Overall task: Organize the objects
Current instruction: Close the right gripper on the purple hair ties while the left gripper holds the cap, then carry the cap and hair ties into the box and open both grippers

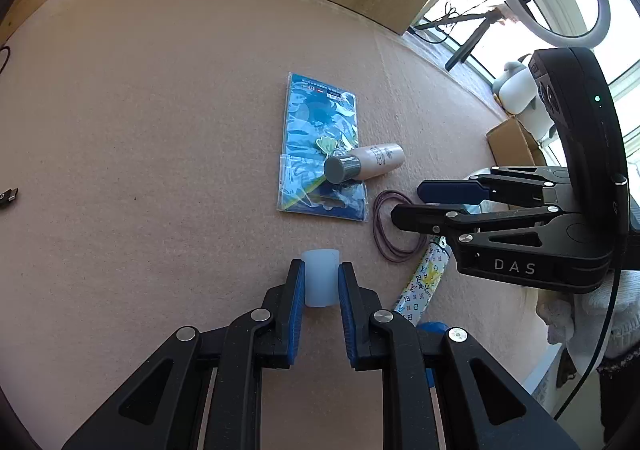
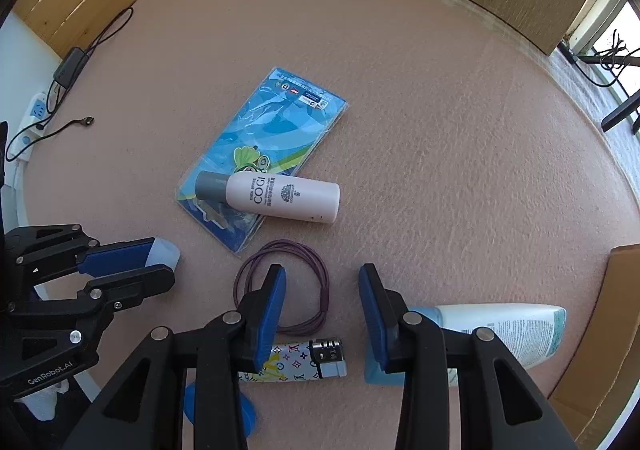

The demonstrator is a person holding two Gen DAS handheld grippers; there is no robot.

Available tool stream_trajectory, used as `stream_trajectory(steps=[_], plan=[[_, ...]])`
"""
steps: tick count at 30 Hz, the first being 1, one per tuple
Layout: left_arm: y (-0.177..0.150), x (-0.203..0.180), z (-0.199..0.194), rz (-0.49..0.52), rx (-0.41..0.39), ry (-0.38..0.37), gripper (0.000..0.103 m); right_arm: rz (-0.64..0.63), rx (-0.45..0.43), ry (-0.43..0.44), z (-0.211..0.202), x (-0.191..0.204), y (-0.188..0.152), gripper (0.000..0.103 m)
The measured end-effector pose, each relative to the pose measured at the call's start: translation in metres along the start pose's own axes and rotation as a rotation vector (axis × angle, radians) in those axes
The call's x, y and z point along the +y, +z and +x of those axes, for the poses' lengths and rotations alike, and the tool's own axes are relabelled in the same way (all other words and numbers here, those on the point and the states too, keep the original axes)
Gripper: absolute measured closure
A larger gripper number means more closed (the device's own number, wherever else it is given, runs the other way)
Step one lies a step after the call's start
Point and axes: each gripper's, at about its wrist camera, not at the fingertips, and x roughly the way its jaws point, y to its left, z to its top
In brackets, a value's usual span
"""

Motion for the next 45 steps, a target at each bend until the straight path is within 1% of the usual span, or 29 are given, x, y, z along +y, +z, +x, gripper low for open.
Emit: stream_trajectory(steps=[3,5,6,7,8,9,12,15,21,24,28,29,31,35,45], plan=[[0.001,0.0,0.0,-0.001,-0.001,-0.002,0.085,-0.005,-0.017,-0.011,0.0,0.001,-0.004,0.068],[0.002,-0.001,0.0,0.001,0.0,-0.001,0.085,-0.011,-0.027,-0.029,-0.001,0.003,-0.006,0.072],[0.004,-0.002,0.001,0.002,-0.001,-0.001,0.085,-0.015,-0.035,-0.032,-0.001,0.004,-0.008,0.079],[0.007,-0.005,0.003,0.003,-0.001,-0.001,0.085,-0.017,-0.041,-0.031,-0.002,0.004,-0.009,0.088],[0.008,-0.006,0.003,0.005,-0.001,-0.001,0.085,-0.016,-0.043,-0.024,-0.002,0.004,-0.01,0.093],[0.008,-0.007,0.003,0.006,-0.001,0.001,0.085,-0.013,-0.044,-0.019,-0.003,0.004,-0.011,0.099],[0.01,-0.011,0.004,0.012,-0.004,0.005,0.085,0.001,-0.052,-0.01,-0.004,0.001,-0.015,0.099],[0.012,-0.015,0.002,0.015,-0.011,0.009,0.085,0.041,-0.068,0.015,-0.01,-0.006,-0.019,0.099],[0.021,-0.031,-0.004,0.033,-0.037,0.013,0.085,0.102,-0.158,0.059,-0.044,-0.022,-0.032,0.099],[0.022,-0.04,-0.01,0.046,-0.046,0.002,0.085,0.123,-0.199,0.067,-0.062,-0.023,-0.037,0.099],[0.027,-0.062,-0.01,0.079,-0.052,-0.019,0.085,0.168,-0.246,0.078,-0.079,-0.031,-0.051,0.099],[0.029,-0.07,-0.007,0.089,-0.052,-0.026,0.085,0.18,-0.258,0.075,-0.083,-0.037,-0.05,0.099],[0.031,-0.085,-0.004,0.109,-0.052,-0.041,0.085,0.209,-0.281,0.065,-0.093,-0.049,-0.06,0.099],[0.034,-0.116,0.001,0.156,-0.046,-0.076,0.085,0.269,-0.316,0.04,-0.114,-0.075,-0.088,0.099],[0.045,-0.213,0.03,0.278,-0.019,-0.164,0.085,0.476,-0.37,-0.054,-0.147,-0.162,-0.162,0.099]])
